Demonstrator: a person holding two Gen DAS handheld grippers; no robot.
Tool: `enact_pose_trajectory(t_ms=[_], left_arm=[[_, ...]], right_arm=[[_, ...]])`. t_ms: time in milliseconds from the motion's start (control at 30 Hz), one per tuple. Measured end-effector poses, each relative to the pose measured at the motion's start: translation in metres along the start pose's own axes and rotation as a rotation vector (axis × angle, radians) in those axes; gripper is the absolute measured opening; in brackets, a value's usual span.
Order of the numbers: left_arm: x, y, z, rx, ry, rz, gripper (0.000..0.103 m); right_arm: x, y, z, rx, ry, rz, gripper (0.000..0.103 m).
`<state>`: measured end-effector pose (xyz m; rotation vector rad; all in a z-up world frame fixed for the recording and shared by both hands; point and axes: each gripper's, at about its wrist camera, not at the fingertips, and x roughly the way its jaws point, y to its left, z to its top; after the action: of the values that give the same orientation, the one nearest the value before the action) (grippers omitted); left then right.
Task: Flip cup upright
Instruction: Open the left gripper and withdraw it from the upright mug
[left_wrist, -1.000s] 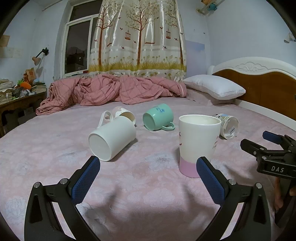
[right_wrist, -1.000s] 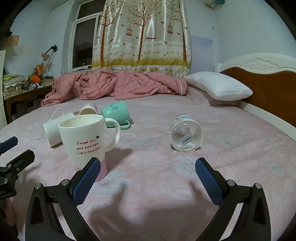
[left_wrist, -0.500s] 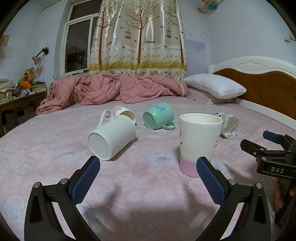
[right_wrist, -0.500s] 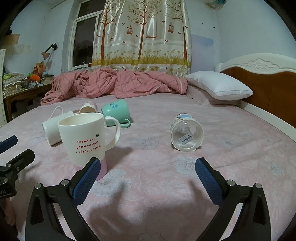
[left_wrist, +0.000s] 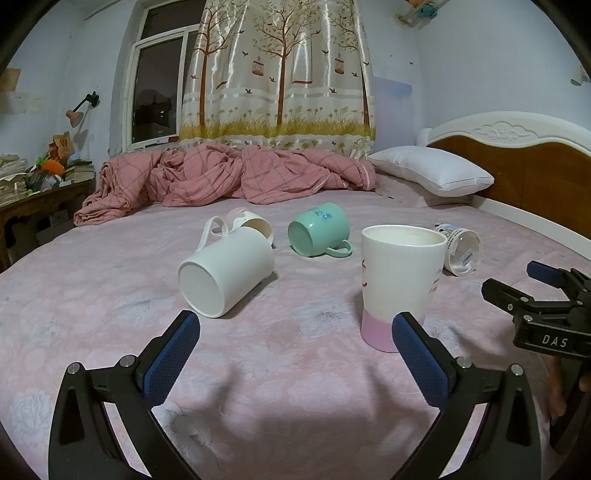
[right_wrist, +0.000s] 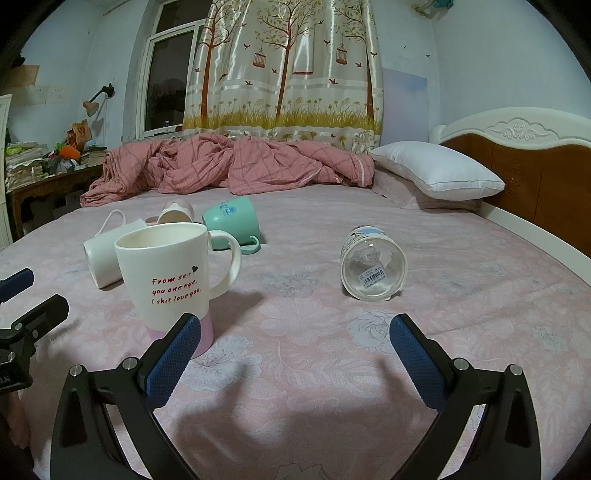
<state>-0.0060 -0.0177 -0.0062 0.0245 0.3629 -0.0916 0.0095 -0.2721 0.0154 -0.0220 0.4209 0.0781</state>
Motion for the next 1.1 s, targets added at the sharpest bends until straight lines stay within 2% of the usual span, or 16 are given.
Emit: enact_pose_trajectory(t_ms=[1100], left_arm=[[0.0025,0.0035,-0.0016,-0.006,0.013,0.01,0.103]], right_arm=[[-0.001,0.0008,0.0027,-0.002,0.001,0.0,0.103]])
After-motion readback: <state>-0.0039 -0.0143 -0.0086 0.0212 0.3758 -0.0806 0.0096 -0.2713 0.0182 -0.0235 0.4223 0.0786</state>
